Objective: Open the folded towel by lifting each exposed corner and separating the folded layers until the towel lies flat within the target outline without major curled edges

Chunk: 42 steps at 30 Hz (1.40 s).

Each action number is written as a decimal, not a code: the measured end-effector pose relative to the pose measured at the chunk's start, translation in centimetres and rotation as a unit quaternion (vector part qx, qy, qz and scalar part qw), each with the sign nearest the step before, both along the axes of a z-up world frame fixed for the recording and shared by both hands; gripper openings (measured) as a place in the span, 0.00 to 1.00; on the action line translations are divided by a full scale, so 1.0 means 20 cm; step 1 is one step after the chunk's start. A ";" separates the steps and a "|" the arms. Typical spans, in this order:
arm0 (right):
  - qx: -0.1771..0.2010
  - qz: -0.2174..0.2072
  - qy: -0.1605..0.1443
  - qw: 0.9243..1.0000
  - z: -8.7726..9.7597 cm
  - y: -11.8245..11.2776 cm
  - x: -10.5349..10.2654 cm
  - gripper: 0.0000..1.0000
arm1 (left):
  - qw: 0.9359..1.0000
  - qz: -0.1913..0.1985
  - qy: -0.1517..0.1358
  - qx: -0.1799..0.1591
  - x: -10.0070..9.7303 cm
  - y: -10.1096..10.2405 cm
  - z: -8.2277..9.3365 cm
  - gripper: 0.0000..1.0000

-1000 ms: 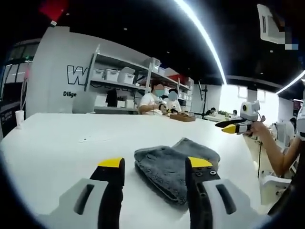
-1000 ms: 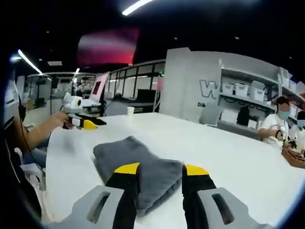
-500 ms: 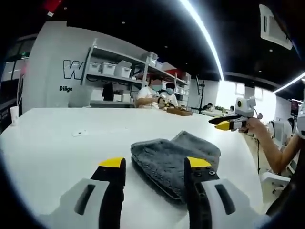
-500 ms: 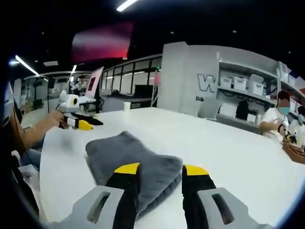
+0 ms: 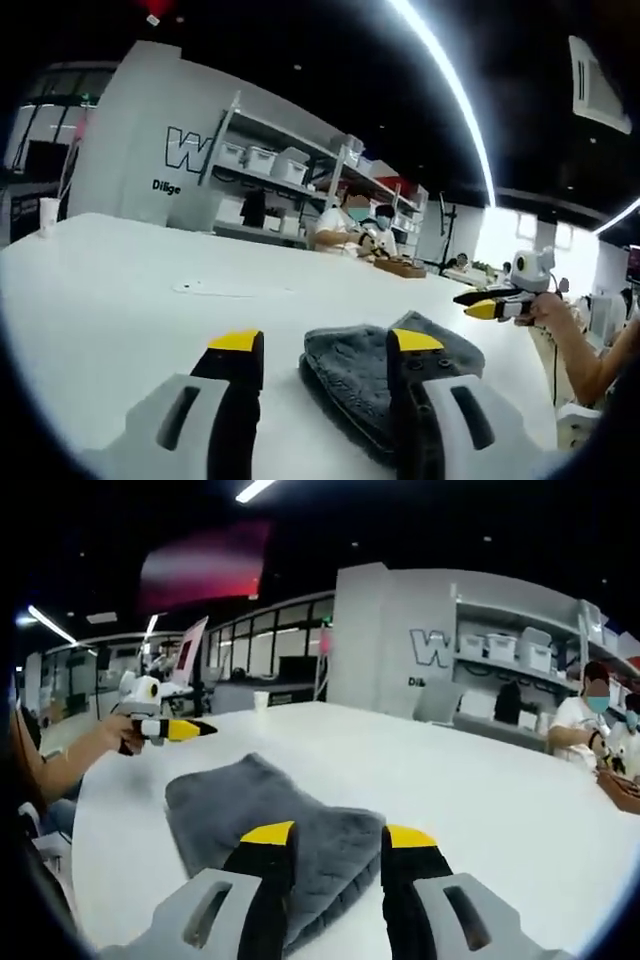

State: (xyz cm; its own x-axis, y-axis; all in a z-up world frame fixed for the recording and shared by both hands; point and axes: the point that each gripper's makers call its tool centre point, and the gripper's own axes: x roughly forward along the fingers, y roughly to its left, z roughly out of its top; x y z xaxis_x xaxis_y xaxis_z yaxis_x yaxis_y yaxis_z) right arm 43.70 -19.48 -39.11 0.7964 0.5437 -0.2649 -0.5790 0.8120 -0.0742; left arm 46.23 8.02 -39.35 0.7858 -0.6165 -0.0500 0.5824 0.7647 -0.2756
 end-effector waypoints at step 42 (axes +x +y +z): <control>-0.041 -0.027 0.042 0.998 -0.25 -0.02 0.21 0.30 | 0.996 -0.055 0.059 0.035 0.13 -0.21 -0.25 0.44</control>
